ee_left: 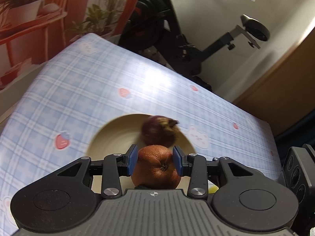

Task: Organize fruits
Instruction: 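Lower the apple onto the plate beside the mangosteen and release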

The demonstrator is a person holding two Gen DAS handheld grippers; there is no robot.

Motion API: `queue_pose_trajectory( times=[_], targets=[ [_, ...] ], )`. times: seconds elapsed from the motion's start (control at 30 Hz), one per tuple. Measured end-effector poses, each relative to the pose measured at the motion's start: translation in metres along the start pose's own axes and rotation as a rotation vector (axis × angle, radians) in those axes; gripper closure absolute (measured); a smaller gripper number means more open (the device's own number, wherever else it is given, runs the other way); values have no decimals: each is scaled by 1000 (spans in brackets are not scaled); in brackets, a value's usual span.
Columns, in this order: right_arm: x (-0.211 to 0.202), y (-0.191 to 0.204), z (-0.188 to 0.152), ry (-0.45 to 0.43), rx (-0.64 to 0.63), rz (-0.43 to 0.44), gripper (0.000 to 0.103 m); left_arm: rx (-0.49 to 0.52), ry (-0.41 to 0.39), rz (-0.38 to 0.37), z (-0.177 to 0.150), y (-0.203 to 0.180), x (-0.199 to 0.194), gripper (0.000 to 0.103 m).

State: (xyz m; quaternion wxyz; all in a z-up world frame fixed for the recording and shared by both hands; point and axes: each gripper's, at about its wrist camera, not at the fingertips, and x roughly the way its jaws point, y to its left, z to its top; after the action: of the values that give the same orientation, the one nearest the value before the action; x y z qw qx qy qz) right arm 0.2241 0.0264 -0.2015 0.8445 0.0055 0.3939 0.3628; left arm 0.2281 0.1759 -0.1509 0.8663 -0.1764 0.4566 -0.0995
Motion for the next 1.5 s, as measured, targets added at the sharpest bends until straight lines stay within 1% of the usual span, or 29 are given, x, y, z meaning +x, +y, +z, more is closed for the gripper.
queue_pose_trajectory(
  times=[0.13,0.27,0.53,0.63,0.7,0.93,1.03,1.17,1.33,1.5],
  targets=[
    [22,11,4,10,-29,-7,40,-31,-3,7,3,26,-2,62],
    [37,14,6,11,-36,-25,39,-53,-9,3,4,39,0,62],
    [46,18,7,-29,-34,-64,39,-91,-40,-14,8,50,10,62],
    [48,16,6,-45,-14,-76,40,-82,-70,4,10,51,8,63],
    [47,14,5,-58,0,-78,40,-84,-86,10,10,52,6,64],
    [47,11,3,-87,35,-100,40,-75,-88,14,9,53,6,65],
    [46,11,4,-86,29,-104,39,-66,-98,18,9,51,4,65],
    [45,14,5,-62,23,-114,39,-63,-110,35,9,48,-4,65],
    [28,10,-1,-50,57,-87,36,-52,-134,63,7,43,-18,65],
    [-6,7,-10,-84,73,-75,36,-15,-153,98,0,25,-31,65]
  ],
)
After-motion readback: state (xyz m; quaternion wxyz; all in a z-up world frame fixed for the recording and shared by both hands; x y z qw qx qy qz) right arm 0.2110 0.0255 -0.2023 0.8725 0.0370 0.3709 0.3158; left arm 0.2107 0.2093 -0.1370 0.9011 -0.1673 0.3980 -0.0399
